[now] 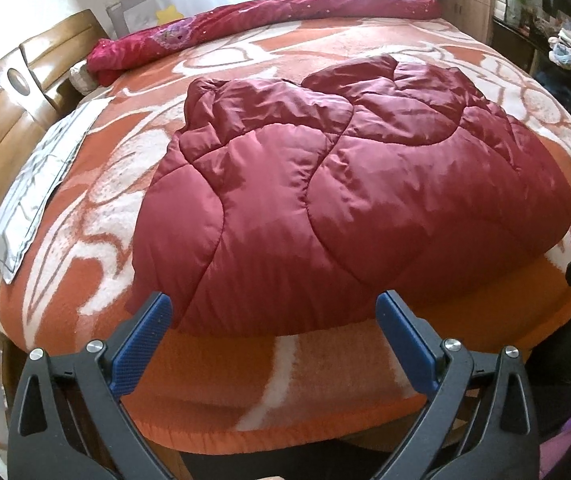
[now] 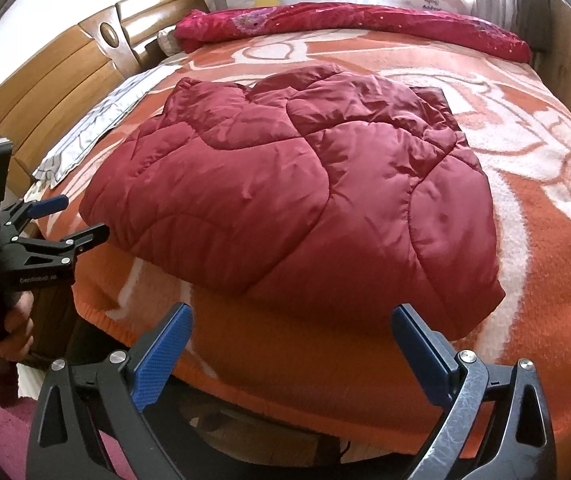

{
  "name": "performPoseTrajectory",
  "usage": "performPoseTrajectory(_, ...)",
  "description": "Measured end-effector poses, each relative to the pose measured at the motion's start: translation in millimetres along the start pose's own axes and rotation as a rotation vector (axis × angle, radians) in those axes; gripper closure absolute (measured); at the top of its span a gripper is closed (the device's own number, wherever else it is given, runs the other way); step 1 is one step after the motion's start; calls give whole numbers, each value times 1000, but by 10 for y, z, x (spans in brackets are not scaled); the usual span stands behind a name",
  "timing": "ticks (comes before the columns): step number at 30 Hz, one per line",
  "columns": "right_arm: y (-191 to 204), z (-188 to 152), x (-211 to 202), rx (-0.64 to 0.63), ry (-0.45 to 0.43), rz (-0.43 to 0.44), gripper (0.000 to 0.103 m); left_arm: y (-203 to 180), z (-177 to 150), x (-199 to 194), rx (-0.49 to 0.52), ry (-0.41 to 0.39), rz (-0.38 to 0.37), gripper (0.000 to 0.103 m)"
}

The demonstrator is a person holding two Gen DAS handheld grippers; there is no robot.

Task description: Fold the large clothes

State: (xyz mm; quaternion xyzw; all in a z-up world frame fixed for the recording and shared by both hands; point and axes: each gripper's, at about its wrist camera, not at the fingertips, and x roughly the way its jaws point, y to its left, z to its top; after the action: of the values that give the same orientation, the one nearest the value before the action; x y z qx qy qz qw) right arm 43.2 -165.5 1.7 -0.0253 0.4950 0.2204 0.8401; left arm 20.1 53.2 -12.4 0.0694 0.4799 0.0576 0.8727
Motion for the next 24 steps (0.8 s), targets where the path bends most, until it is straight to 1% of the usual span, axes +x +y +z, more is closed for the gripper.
performPoseTrajectory(7,-36,73,21,4,7,-4,3,-31,56,-17,13,-12,-4,0)
performPoseTrajectory(24,31,275,56,-40,2,-1,3,-31,153,13,5,-8,-27,0)
